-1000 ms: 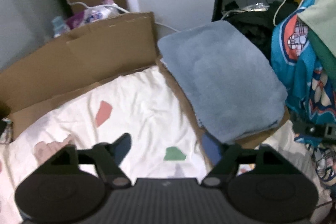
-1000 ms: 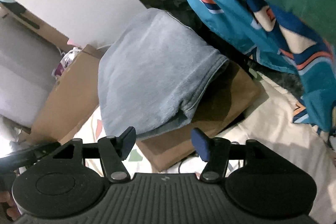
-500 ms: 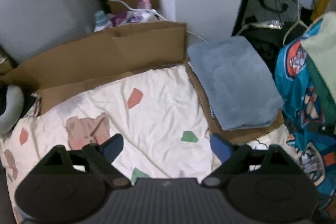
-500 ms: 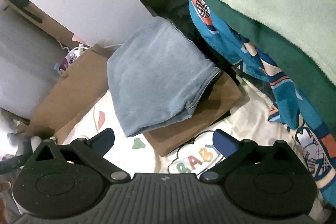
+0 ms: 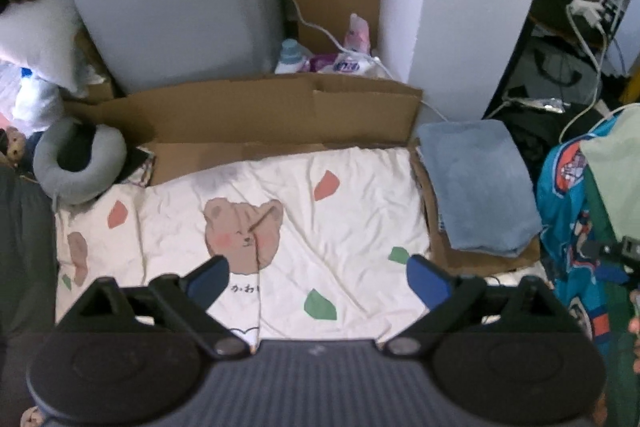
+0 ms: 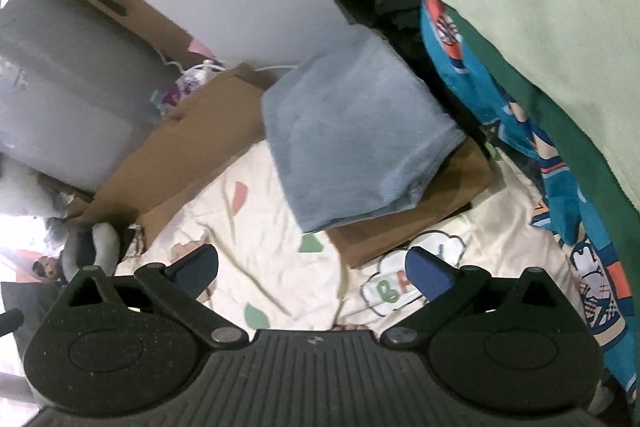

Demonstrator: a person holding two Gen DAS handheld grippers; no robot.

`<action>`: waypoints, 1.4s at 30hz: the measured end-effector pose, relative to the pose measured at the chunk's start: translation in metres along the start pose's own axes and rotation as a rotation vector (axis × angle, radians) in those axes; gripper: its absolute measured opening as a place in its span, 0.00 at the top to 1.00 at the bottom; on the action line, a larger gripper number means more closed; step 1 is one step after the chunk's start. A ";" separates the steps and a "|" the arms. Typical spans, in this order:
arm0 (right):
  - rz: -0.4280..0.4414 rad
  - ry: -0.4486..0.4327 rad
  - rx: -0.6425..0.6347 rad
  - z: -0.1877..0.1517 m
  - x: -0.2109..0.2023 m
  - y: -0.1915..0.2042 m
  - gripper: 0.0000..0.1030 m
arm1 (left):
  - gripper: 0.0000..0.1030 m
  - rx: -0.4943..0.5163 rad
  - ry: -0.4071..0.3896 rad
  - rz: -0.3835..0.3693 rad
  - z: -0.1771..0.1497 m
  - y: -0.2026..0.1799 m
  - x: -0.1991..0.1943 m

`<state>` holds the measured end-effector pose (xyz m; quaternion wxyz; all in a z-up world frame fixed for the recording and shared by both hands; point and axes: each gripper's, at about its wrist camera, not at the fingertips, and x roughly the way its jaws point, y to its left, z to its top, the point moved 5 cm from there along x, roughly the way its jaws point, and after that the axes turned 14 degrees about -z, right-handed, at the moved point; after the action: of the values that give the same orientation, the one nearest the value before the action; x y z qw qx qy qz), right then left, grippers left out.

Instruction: Fold clothes

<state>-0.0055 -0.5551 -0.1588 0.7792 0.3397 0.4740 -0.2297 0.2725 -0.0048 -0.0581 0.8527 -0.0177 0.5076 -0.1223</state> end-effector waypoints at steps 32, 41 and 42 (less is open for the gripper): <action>0.012 -0.036 -0.377 -0.074 -0.110 0.174 0.00 | 0.01 -0.146 -0.154 0.133 -0.102 0.100 -0.168; 0.007 -0.031 -0.519 -0.118 -0.104 0.208 0.00 | 0.01 -0.251 -0.218 0.150 -0.137 0.114 -0.159; 0.005 -0.032 -0.534 -0.123 -0.103 0.210 0.00 | 0.01 -0.258 -0.224 0.146 -0.141 0.114 -0.156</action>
<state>0.0200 -0.3202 -0.0403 0.8491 0.1198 0.5047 -0.1000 0.1005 0.1542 -0.0091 0.9012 -0.1035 0.4208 0.0085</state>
